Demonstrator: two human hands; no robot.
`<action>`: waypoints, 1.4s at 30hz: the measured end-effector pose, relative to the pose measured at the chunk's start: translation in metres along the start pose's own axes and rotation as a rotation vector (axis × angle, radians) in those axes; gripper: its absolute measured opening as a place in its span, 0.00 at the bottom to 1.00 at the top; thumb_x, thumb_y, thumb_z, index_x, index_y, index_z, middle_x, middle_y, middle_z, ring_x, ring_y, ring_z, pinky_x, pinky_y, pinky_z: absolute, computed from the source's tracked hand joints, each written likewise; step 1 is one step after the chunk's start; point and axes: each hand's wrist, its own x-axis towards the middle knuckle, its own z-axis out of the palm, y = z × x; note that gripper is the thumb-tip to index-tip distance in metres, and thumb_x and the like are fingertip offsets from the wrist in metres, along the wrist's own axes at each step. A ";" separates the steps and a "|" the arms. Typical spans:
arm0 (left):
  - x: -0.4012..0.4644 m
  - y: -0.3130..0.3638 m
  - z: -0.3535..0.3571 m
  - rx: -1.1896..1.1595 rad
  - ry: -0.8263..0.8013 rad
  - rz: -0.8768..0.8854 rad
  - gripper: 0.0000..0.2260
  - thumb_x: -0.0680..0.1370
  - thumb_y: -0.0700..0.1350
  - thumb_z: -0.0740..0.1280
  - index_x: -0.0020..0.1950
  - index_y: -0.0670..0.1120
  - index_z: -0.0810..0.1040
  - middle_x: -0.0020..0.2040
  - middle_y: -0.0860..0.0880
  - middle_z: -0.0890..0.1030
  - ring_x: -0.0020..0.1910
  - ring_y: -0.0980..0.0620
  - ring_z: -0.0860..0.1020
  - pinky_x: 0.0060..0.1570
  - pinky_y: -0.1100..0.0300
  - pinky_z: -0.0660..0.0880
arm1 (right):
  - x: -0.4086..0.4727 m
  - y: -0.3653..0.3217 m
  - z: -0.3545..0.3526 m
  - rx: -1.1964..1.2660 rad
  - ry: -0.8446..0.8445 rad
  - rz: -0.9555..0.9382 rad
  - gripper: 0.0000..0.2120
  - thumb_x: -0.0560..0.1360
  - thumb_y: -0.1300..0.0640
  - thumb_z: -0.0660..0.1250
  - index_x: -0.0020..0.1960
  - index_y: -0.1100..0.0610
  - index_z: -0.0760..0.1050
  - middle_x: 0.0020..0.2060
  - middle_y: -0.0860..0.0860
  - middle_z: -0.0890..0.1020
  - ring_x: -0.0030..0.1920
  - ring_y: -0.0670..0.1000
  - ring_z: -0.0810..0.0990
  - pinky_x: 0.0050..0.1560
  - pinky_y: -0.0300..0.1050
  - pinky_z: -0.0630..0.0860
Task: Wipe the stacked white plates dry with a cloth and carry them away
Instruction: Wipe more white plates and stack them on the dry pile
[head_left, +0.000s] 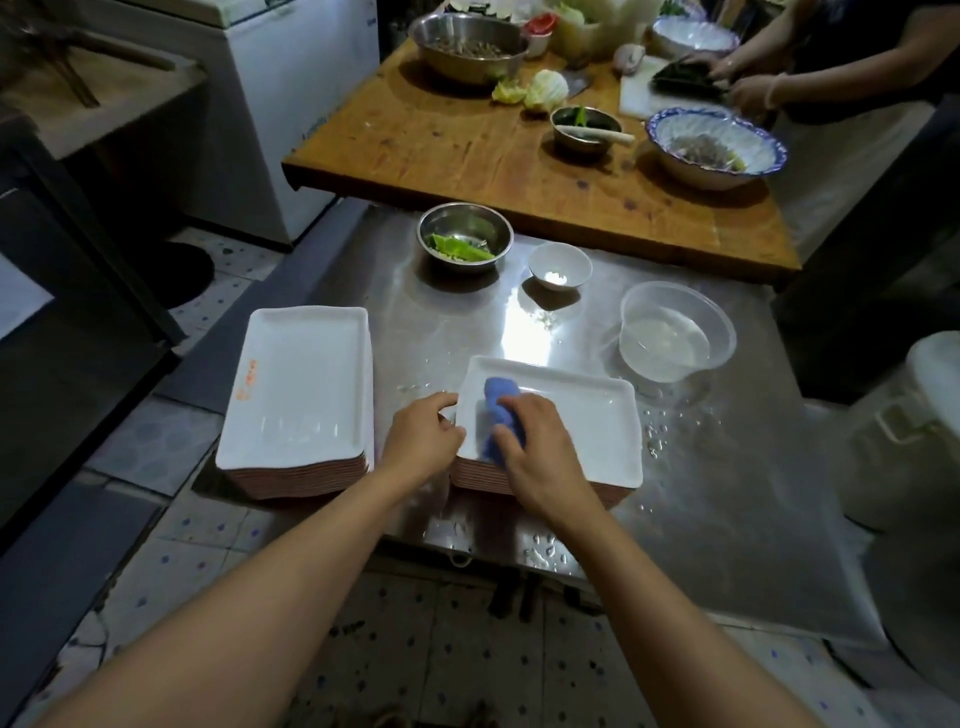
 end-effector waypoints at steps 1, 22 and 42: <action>0.001 -0.001 0.000 -0.007 -0.001 0.000 0.19 0.72 0.36 0.66 0.63 0.48 0.77 0.34 0.47 0.78 0.37 0.46 0.77 0.45 0.52 0.78 | 0.001 0.002 0.008 -0.107 -0.059 -0.041 0.16 0.79 0.57 0.58 0.66 0.58 0.70 0.68 0.56 0.66 0.68 0.55 0.64 0.65 0.41 0.58; 0.008 0.001 0.002 0.085 -0.056 -0.016 0.15 0.73 0.35 0.65 0.56 0.48 0.69 0.34 0.47 0.75 0.36 0.47 0.75 0.41 0.51 0.76 | 0.055 0.048 -0.011 -0.633 0.073 -0.084 0.21 0.73 0.56 0.65 0.65 0.58 0.70 0.64 0.53 0.71 0.63 0.55 0.69 0.58 0.45 0.62; 0.008 -0.002 0.005 -0.013 -0.005 -0.053 0.14 0.71 0.34 0.63 0.54 0.48 0.71 0.38 0.45 0.78 0.36 0.41 0.80 0.42 0.47 0.79 | -0.022 0.040 -0.018 -0.382 -0.118 -0.088 0.11 0.74 0.66 0.60 0.55 0.62 0.74 0.57 0.55 0.73 0.58 0.55 0.69 0.52 0.45 0.66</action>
